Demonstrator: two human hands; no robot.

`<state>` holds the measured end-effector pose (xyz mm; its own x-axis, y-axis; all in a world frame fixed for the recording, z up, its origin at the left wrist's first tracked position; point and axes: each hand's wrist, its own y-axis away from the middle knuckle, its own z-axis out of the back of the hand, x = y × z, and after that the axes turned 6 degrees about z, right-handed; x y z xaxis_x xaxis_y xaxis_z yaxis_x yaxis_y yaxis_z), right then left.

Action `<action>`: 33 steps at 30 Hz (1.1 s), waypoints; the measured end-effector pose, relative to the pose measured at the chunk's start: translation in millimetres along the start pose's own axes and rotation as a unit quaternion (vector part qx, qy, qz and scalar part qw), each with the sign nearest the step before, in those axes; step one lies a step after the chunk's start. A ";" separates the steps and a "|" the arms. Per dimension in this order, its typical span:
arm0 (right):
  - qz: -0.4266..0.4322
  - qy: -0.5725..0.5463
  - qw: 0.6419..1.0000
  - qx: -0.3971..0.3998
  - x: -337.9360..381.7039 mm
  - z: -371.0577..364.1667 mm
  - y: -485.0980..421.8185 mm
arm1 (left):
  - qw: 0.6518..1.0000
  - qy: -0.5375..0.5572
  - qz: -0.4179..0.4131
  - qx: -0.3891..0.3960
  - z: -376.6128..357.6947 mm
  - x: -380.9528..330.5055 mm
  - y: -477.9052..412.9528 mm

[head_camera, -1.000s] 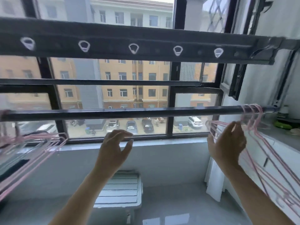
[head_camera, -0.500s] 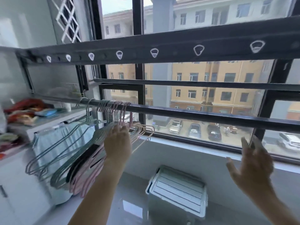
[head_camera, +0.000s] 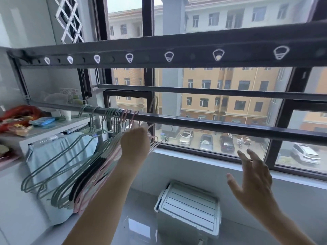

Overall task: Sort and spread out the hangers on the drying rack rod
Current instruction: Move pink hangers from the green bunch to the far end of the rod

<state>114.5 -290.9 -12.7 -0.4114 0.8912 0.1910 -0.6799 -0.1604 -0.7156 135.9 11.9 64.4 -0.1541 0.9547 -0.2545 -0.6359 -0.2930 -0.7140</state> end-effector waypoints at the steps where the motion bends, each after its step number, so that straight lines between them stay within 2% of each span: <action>1: 0.002 0.002 1.000 0.001 0.4 -0.3 1.4 | 1.000 0.007 -0.011 0.001 -1.2 -7.0 -3.0; 6: 0.005 0.013 1.000 0.000 0.2 -0.7 13.5 | 0.996 0.035 -0.058 0.064 -25.1 -33.7 9.7; 11: -0.025 0.034 0.999 0.033 -12.5 -1.6 21.8 | 0.973 0.147 -0.102 0.145 -52.4 -59.4 40.5; 16: -0.094 0.019 0.991 0.093 -24.1 8.9 21.1 | 0.922 0.244 -0.192 0.233 -59.0 -93.9 68.5; 21: -0.102 -0.010 0.986 0.133 -40.3 27.1 28.1 | 0.850 0.368 -0.290 0.240 -56.7 -106.6 81.0; 25: -0.088 -0.085 0.988 0.098 -42.2 48.1 26.9 | 0.831 0.405 -0.294 0.242 -57.2 -120.8 85.9; 33: -0.113 -0.050 0.992 -0.026 -54.5 94.2 27.0 | 0.791 0.483 -0.293 0.235 -46.6 -170.9 90.7</action>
<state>61.4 -383.8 20.9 -0.3113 0.8550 0.4148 -0.7311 0.0634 -0.6793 139.8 -180.2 12.8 0.7761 0.3685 -0.5117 -0.6306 0.4538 -0.6297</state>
